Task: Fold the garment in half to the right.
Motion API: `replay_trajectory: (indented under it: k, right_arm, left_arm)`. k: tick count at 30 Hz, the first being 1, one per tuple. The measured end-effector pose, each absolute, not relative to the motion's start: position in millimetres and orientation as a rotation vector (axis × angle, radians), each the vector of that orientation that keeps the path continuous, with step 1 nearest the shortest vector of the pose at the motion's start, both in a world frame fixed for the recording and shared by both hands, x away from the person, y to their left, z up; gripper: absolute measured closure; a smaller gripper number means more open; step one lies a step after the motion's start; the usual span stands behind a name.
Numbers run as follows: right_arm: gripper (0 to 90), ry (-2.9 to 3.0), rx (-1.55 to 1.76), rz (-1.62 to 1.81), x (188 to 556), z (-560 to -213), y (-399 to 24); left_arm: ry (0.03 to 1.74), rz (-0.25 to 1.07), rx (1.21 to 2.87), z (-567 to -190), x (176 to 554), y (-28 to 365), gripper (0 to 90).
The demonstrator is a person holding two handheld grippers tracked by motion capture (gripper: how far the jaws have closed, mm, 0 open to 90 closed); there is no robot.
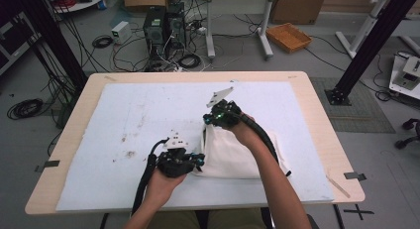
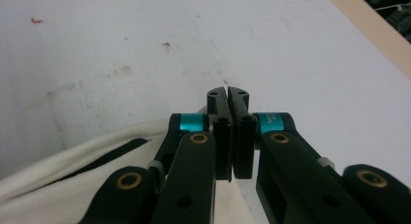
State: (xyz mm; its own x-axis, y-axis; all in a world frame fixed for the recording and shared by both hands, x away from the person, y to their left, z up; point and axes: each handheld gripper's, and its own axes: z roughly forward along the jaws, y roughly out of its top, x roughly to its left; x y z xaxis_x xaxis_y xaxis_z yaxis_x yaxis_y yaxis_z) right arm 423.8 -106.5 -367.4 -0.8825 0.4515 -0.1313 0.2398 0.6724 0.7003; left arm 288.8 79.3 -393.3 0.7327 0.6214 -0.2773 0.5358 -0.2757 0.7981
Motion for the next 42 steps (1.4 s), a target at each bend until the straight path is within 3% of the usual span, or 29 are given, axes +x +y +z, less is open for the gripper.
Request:
replay_trajectory:
  k: [20, 42]
  right_arm:
    - [89.5, 2.423, 0.795, 1.116, 416.2, -379.5, -223.9]
    - [89.5, 2.368, 0.911, 1.039, 407.4, -396.5, -283.7]
  left_arm:
    - [0.779, -0.053, 2.003, -380.0, 319.5, -32.4, 86.1]
    - [0.772, -0.123, 2.1, -396.5, 330.5, -118.9, 85.9]
